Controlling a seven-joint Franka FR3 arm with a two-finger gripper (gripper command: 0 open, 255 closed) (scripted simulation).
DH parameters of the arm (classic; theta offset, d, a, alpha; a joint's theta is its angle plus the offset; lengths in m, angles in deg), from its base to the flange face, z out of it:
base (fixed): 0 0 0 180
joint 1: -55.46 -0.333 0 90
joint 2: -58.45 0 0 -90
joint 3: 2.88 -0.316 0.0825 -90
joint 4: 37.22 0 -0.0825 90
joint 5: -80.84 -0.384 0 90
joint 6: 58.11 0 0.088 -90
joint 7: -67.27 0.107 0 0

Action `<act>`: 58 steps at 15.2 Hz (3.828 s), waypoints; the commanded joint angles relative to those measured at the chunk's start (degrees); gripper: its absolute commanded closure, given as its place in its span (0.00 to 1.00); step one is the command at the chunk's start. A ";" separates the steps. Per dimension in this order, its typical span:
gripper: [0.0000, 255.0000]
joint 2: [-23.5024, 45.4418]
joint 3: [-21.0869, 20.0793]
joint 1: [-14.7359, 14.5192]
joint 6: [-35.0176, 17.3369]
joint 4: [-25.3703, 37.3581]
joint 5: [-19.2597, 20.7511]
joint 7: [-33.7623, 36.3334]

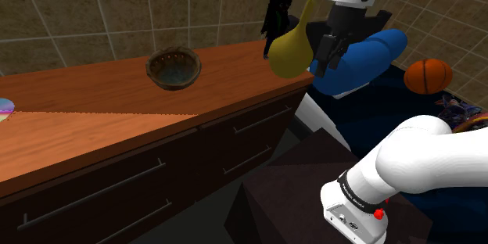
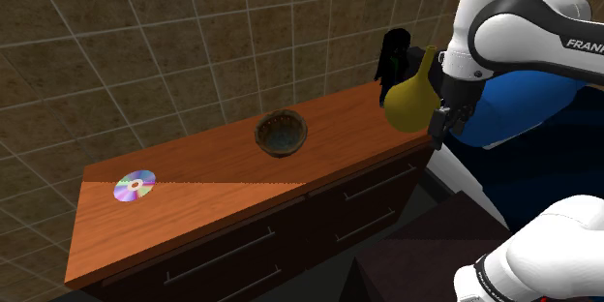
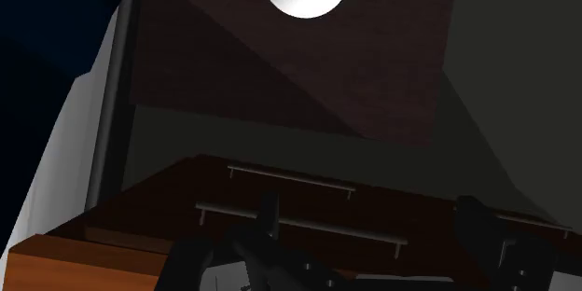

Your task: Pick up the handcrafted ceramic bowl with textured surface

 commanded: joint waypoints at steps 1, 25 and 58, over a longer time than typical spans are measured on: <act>0.00 0.00 0.00 0.00 0.00 0.00 0.00 0.00; 0.00 49.41 -7.11 -5.00 -20.25 34.77 -4.56 3.20; 1.00 70.95 -8.44 -8.37 -19.65 59.17 -2.50 4.97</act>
